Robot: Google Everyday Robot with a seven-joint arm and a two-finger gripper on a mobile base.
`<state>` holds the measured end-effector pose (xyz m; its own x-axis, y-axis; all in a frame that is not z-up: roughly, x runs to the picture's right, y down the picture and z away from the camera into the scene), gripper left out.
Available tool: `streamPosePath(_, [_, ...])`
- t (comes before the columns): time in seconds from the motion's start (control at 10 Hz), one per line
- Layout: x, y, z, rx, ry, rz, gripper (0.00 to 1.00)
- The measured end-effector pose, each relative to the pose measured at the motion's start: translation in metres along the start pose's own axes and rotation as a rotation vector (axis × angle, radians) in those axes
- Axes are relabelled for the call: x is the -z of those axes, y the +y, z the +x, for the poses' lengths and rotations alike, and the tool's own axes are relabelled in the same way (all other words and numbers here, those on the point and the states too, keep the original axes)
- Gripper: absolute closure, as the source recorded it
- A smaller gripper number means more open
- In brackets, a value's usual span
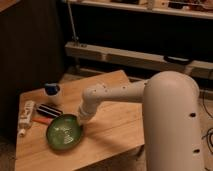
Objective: Pick up the ceramic bowl
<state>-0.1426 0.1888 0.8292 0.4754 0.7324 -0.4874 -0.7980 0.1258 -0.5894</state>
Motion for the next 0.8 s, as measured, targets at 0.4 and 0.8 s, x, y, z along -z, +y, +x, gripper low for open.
streamPosePath(0.4, [-0.003, 0.005, -0.007, 0.009, 0.018, 0.007, 0.45])
streamPosePath(0.8, [-0.008, 0.01, -0.016, 0.017, 0.033, 0.009, 0.45])
